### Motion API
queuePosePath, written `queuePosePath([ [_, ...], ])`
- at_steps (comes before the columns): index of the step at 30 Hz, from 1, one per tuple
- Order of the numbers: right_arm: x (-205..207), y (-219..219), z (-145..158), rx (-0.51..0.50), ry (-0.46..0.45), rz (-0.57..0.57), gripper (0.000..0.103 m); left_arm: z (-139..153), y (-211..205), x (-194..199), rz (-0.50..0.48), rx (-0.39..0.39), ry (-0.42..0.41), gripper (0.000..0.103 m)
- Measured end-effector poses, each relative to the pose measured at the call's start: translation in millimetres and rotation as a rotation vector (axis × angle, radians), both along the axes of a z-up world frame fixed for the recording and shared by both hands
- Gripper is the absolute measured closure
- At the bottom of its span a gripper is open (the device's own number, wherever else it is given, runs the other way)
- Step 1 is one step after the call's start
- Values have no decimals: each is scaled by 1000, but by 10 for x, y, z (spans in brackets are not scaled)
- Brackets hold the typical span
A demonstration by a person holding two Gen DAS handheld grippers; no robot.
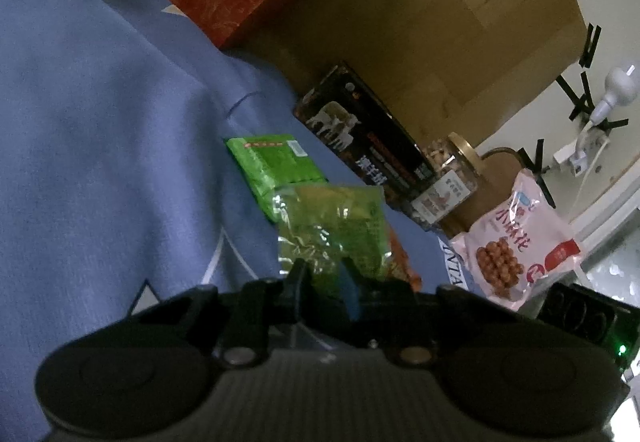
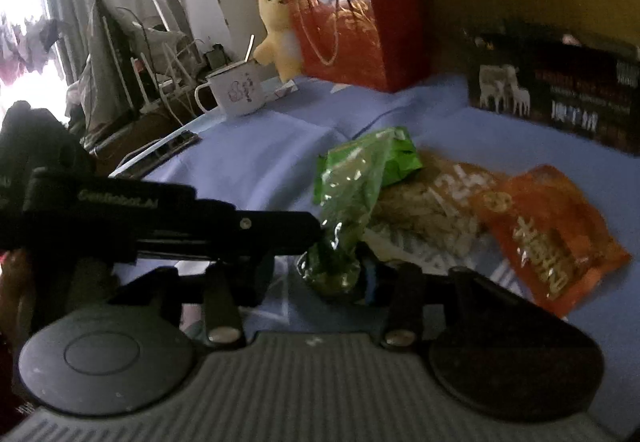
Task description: Organize snacks
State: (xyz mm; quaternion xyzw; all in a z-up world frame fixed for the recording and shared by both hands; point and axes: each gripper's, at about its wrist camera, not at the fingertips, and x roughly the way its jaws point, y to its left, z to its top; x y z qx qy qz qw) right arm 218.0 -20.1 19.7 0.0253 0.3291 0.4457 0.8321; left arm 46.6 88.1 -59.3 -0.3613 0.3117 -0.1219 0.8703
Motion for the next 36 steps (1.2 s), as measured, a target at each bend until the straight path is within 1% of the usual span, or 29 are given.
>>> queuePosePath([
  [2,27,-32,-18,3,7,-16,69,24,-32,-15,7,22,-4,85],
  [3,53,-41,-33,2,20,-22,69,24,-40,-19,8,26,-4,84],
  [5,84,-53,-48,11,39,-18,69,18,-26,-17,9,16,1,82],
  [7,80,-41,-46,9,37,-15,69,8,-8,-18,24,19,13,80],
  [8,87,-44,-50,12,41,-13,68,8,-4,-20,29,26,17,75],
  [9,102,-58,-54,19,51,-12,68,2,2,-21,34,32,20,74],
  [12,111,-86,-52,37,82,-14,69,-23,27,-16,41,18,22,74],
  [19,137,-156,-56,63,126,-13,69,0,33,-60,43,46,16,72],
  [22,182,-202,-68,90,171,-22,71,13,93,-93,49,24,22,71],
  [24,215,-217,-73,102,196,-25,71,29,136,-126,58,1,17,62],
  [26,237,-237,-74,112,217,-34,71,45,168,-142,65,-27,18,58],
  [28,259,-270,-71,119,230,-52,71,52,171,-141,57,-57,18,58],
  [30,264,-306,-55,118,223,-75,69,55,148,-122,38,-77,14,55],
  [32,278,-337,-49,117,219,-95,69,57,108,-89,24,-73,18,55],
  [36,319,-406,-72,143,250,-116,69,23,50,-37,18,-60,38,55],
])
